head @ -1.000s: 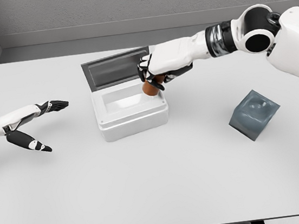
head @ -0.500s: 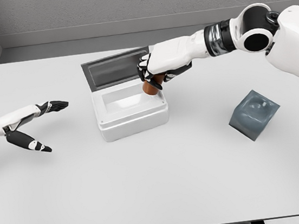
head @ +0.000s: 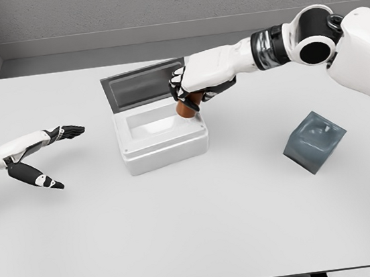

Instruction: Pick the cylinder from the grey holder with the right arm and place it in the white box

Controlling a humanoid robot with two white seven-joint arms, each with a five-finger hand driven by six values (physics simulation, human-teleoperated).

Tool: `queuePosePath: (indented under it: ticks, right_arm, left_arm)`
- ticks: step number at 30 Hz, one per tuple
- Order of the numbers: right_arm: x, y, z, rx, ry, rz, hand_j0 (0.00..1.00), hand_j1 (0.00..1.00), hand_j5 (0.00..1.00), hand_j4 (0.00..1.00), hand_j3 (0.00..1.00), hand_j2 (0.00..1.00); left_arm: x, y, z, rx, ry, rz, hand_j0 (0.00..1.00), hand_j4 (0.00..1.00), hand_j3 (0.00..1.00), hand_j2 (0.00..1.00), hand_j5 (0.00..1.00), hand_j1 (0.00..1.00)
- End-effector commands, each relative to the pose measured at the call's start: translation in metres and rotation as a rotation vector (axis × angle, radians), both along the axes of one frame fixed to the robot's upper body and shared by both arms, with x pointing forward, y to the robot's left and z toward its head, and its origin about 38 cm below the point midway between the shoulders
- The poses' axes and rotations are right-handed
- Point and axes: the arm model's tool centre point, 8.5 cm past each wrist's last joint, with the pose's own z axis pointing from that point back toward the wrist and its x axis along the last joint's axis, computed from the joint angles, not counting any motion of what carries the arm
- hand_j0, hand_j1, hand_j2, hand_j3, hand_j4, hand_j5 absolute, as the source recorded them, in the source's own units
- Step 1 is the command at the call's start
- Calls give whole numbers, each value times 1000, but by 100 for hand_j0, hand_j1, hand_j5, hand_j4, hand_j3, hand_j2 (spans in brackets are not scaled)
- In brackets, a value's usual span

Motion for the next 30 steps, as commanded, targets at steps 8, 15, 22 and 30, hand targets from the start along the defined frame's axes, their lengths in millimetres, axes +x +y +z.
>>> queuePosePath:
  ticks: [8, 15, 22, 30]
  right_arm:
    - [0, 1, 1, 7, 3, -2, 44, 44, 44, 44, 44, 44]
    - [-2, 7, 3, 12, -2, 15, 75, 75, 75, 75, 75, 75]
    - [-10, 17, 21, 29, -39, 58, 87, 87, 87, 87, 87, 87]
    - [-19, 2, 83, 148, -159, 65, 100, 100, 100, 100, 100, 100]
  left_arm:
    - [0, 0, 1, -7, 0, 5, 100, 100, 100, 100, 100, 100]
    - [0, 0, 0, -7, 2, 5, 100, 100, 100, 100, 100, 100]
    - [0, 0, 0, -7, 2, 5, 100, 100, 100, 100, 100, 100]
    - [0, 1, 1, -7, 0, 7, 100, 100, 100, 100, 100, 100]
